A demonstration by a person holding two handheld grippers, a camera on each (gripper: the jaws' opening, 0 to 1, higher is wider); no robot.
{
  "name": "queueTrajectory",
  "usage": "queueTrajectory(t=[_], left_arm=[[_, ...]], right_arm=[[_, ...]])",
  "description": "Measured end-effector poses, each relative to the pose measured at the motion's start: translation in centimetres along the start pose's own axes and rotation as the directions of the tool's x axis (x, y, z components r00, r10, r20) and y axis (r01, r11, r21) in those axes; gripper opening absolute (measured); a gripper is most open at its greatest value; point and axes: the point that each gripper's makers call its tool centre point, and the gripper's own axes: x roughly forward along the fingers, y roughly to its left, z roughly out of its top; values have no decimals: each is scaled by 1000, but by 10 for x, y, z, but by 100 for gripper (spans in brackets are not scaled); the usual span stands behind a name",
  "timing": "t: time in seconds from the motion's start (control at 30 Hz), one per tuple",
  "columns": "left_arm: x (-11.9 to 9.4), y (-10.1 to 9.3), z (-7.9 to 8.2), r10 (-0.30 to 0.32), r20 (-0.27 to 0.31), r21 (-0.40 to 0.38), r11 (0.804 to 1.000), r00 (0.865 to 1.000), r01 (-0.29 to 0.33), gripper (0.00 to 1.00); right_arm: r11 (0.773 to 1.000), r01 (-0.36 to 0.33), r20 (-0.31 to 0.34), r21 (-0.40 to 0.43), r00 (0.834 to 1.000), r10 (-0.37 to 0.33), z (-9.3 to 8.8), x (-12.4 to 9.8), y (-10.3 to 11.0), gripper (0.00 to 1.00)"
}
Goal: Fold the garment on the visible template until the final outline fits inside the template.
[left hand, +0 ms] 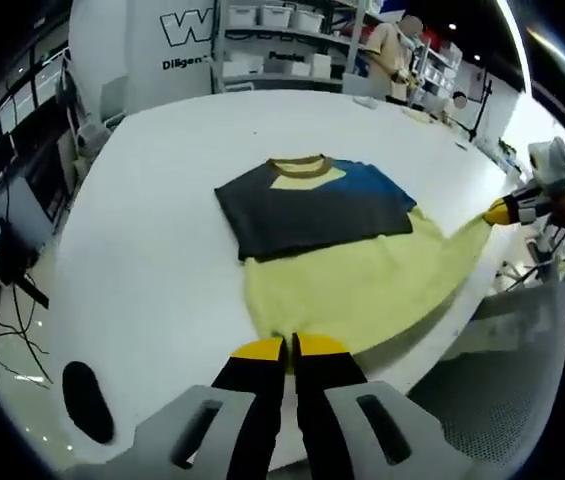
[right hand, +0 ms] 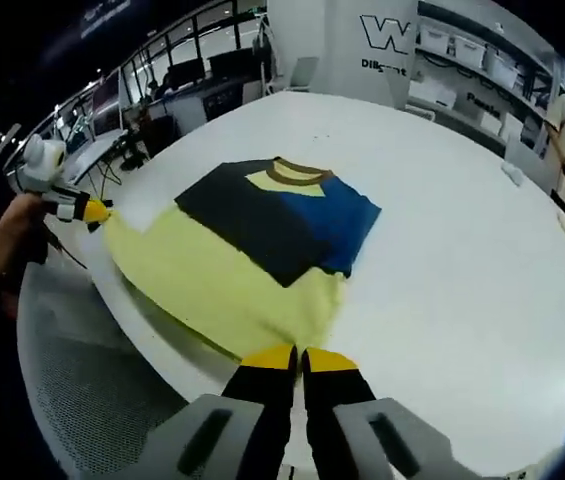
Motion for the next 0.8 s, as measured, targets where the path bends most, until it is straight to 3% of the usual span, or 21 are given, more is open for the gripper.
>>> queueTrajectory(t=[0.3,0.8], left_arm=[[11,19,49,41,75,-5,999,996,-41,3],[50,51,105,81,126,-27,997,989,-78,3]], right_arm=[[998,44,76,-55,996,-39,46,15,-27,0],[995,95,154,-42,984,-87,103,44,-58,0]])
